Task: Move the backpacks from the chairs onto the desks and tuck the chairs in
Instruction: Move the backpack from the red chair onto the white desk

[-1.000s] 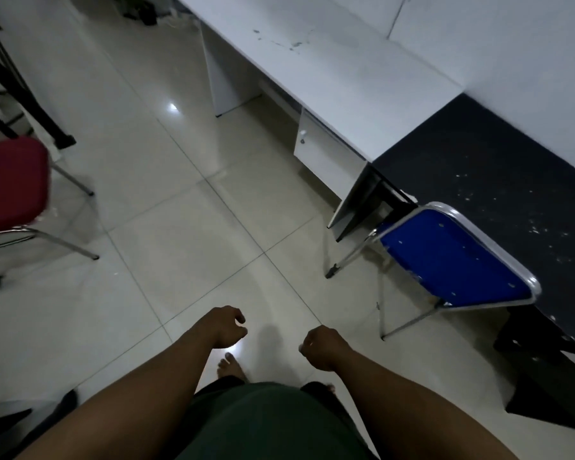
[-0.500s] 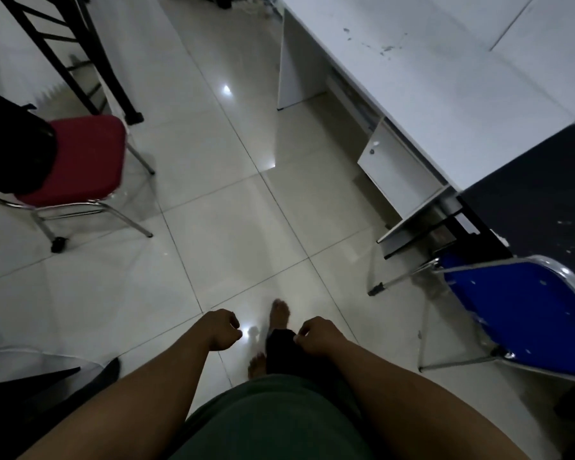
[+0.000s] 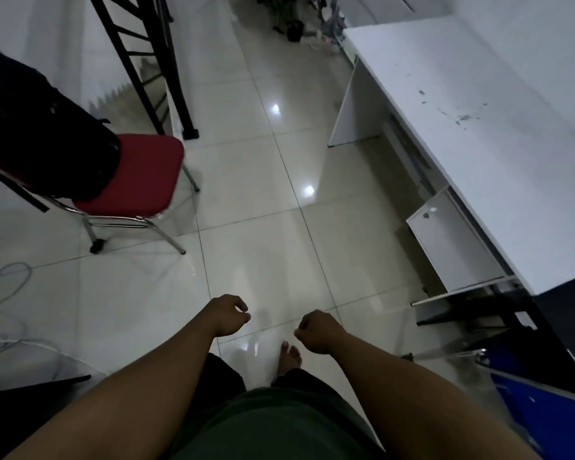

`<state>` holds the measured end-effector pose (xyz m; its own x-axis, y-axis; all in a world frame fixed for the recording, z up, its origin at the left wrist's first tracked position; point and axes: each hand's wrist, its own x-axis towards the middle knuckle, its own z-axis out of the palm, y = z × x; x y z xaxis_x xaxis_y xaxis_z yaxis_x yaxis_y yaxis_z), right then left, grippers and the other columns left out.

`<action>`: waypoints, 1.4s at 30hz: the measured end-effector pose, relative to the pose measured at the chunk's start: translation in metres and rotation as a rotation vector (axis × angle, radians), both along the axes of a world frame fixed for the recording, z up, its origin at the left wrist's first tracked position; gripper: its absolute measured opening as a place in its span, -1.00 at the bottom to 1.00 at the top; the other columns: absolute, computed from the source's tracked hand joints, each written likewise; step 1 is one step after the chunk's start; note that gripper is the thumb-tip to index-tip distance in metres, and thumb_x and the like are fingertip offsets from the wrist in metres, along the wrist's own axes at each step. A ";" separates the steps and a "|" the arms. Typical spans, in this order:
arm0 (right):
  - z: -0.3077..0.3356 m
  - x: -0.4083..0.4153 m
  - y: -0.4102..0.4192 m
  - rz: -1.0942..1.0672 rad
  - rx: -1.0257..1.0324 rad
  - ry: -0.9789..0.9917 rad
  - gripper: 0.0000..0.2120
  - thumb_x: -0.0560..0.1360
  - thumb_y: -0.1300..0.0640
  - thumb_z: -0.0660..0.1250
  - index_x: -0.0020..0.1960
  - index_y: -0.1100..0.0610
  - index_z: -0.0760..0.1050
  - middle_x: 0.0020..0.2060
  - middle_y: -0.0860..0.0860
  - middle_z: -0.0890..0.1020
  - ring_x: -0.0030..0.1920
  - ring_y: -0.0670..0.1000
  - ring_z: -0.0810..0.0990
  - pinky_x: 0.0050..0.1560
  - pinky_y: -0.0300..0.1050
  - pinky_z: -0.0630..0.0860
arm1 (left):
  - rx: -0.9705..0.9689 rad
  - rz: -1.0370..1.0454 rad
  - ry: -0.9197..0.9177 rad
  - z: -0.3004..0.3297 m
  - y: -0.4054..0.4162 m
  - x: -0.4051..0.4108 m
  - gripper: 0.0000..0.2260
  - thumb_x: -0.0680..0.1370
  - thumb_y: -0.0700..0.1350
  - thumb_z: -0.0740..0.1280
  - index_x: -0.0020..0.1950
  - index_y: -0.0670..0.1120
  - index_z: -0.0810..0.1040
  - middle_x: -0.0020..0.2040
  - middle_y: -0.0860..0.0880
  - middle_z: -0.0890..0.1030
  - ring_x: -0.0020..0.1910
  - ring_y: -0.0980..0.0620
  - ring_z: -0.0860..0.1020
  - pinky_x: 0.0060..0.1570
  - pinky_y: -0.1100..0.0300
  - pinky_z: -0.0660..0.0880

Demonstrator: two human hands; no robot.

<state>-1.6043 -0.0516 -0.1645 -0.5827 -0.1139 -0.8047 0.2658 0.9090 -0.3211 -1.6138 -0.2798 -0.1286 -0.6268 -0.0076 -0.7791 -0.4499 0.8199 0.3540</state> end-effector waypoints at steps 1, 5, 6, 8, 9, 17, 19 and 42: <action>0.000 -0.012 -0.009 0.006 -0.002 0.014 -0.65 0.60 0.03 0.28 0.20 0.28 0.59 0.15 0.16 0.65 0.17 0.12 0.60 0.13 -0.07 0.55 | 0.006 0.009 -0.006 0.000 -0.009 -0.007 -0.73 0.55 0.03 0.36 0.22 0.01 0.58 0.23 -0.06 0.57 0.22 -0.02 0.52 0.14 0.24 0.40; 0.001 -0.041 -0.039 0.011 0.009 0.038 -0.64 0.60 -0.01 0.28 0.22 0.24 0.58 0.16 0.15 0.64 0.17 0.12 0.59 0.13 -0.07 0.55 | 0.012 0.004 -0.013 -0.003 -0.048 -0.032 -0.73 0.55 0.04 0.36 0.22 0.01 0.58 0.25 -0.06 0.56 0.22 -0.01 0.52 0.13 0.25 0.40; 0.000 -0.047 -0.051 0.008 0.020 0.028 -0.63 0.61 -0.02 0.28 0.23 0.25 0.57 0.17 0.15 0.63 0.18 0.13 0.58 0.14 -0.07 0.55 | 0.011 -0.008 -0.006 -0.004 -0.064 -0.040 -0.73 0.56 0.04 0.35 0.23 0.00 0.57 0.26 -0.07 0.55 0.24 -0.02 0.51 0.15 0.24 0.40; -0.004 -0.057 -0.075 0.014 0.051 0.025 -0.60 0.62 -0.03 0.25 0.24 0.28 0.56 0.19 0.16 0.62 0.20 0.14 0.57 0.16 -0.07 0.54 | 0.003 -0.041 0.003 -0.006 -0.095 -0.056 -0.73 0.57 0.04 0.34 0.23 -0.01 0.57 0.26 -0.08 0.55 0.24 -0.03 0.51 0.17 0.23 0.41; -0.004 -0.058 -0.083 0.012 0.065 0.025 -0.59 0.62 -0.03 0.24 0.24 0.28 0.56 0.19 0.16 0.62 0.20 0.13 0.57 0.16 -0.06 0.54 | 0.003 -0.053 0.000 -0.006 -0.105 -0.060 -0.73 0.57 0.04 0.34 0.23 -0.01 0.57 0.26 -0.08 0.55 0.24 -0.03 0.51 0.17 0.23 0.42; 0.003 -0.092 -0.216 -0.114 0.005 0.032 -0.62 0.59 -0.03 0.29 0.25 0.20 0.58 0.21 0.12 0.62 0.21 0.10 0.57 0.16 -0.10 0.53 | -0.044 -0.113 -0.017 -0.006 -0.235 -0.097 -0.68 0.60 0.03 0.31 0.33 -0.04 0.52 0.38 -0.07 0.47 0.32 -0.02 0.46 0.23 0.21 0.40; 0.007 -0.103 -0.251 -0.108 -0.006 0.045 -0.66 0.58 -0.02 0.30 0.22 0.19 0.60 0.18 0.11 0.63 0.18 0.09 0.59 0.14 -0.10 0.54 | -0.058 -0.115 -0.022 -0.006 -0.268 -0.104 -0.66 0.61 0.01 0.30 0.36 -0.06 0.50 0.39 -0.07 0.46 0.33 -0.03 0.46 0.25 0.20 0.40; 0.000 -0.311 -0.476 0.075 0.011 -0.001 -0.62 0.59 -0.04 0.26 0.20 0.23 0.59 0.18 0.13 0.64 0.20 0.12 0.57 0.17 -0.05 0.54 | -0.022 0.129 0.047 0.001 -0.494 -0.289 -0.76 0.54 -0.02 0.38 0.17 -0.05 0.59 0.19 -0.04 0.57 0.15 -0.02 0.54 0.15 0.16 0.50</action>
